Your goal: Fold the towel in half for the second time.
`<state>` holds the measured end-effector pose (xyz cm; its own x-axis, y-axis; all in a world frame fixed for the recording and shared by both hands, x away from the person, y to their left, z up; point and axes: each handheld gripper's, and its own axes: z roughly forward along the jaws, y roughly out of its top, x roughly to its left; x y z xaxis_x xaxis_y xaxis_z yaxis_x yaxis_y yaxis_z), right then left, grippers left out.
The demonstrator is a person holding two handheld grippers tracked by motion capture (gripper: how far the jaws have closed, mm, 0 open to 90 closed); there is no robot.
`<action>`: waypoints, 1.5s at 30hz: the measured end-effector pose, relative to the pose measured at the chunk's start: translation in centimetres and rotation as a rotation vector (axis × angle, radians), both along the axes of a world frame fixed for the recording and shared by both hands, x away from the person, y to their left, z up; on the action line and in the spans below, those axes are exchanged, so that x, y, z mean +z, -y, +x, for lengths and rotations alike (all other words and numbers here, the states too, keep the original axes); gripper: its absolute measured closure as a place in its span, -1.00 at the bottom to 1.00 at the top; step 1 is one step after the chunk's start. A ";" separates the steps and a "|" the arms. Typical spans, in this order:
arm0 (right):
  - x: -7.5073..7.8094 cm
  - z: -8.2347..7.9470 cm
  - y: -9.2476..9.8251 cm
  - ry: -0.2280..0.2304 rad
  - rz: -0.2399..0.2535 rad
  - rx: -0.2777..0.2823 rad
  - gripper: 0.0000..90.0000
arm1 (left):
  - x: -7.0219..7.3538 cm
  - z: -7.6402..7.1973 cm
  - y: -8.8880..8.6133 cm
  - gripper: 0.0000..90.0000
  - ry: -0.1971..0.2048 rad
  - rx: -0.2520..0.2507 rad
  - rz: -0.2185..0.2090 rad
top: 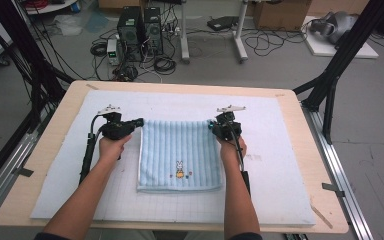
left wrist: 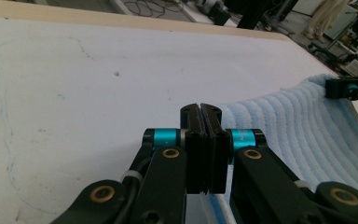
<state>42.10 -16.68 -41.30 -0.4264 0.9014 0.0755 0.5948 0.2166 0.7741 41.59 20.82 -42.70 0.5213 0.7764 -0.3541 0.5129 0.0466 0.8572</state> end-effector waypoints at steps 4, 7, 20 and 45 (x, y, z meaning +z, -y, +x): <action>0.6 -0.8 0.3 0.020 0.017 0.021 0.91 | 0.6 -0.7 0.1 0.96 0.014 -0.017 0.002; 0.7 -1.6 0.6 0.026 0.043 0.038 0.92 | 1.0 -1.6 0.2 0.96 0.028 -0.029 0.003; 0.5 -4.8 1.5 0.014 0.102 0.096 0.91 | 0.9 -4.7 -0.2 0.96 0.035 -0.062 0.002; -0.5 -11.2 3.2 0.042 0.192 0.154 0.89 | 0.4 -10.8 -0.6 0.95 0.045 -0.131 -0.005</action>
<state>30.93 -19.91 -41.76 -0.5640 0.7964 0.2182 0.5329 0.1492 0.8329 30.74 21.42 -42.34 0.6337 0.6986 -0.3323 0.4761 -0.0137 0.8793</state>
